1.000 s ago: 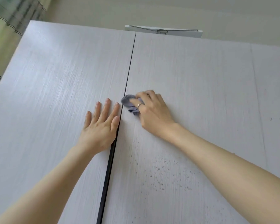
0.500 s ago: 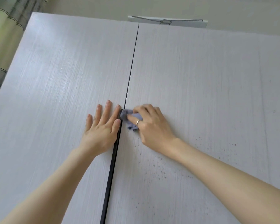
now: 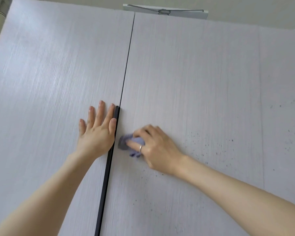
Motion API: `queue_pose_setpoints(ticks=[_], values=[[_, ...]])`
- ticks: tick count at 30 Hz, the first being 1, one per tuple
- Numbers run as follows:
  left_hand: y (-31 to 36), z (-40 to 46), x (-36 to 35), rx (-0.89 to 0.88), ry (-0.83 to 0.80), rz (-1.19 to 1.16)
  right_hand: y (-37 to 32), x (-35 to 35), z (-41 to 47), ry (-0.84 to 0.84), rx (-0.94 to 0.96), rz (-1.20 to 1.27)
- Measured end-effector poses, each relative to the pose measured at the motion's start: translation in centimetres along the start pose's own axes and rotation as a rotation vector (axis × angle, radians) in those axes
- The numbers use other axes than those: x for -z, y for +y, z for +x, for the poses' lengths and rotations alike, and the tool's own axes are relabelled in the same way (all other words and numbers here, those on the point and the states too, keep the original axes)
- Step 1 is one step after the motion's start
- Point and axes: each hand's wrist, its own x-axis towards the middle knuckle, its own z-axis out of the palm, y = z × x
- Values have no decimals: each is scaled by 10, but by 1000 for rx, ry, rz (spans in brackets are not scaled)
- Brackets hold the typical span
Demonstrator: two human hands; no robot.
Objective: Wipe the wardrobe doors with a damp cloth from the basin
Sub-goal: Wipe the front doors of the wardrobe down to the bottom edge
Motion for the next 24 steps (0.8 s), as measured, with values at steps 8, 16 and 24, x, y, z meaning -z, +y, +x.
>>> queue_pose_setpoints(ticks=[8,16,24], values=[[-6,-15,-11,16,-4,-52,39,27,15,53,-365,-58],[-11,-46,-30,36,21,-45,-18,4,-52,-157,163,-34],[-17,-60,-33,31,10,-27,4,4,-37,138,-220,-41]])
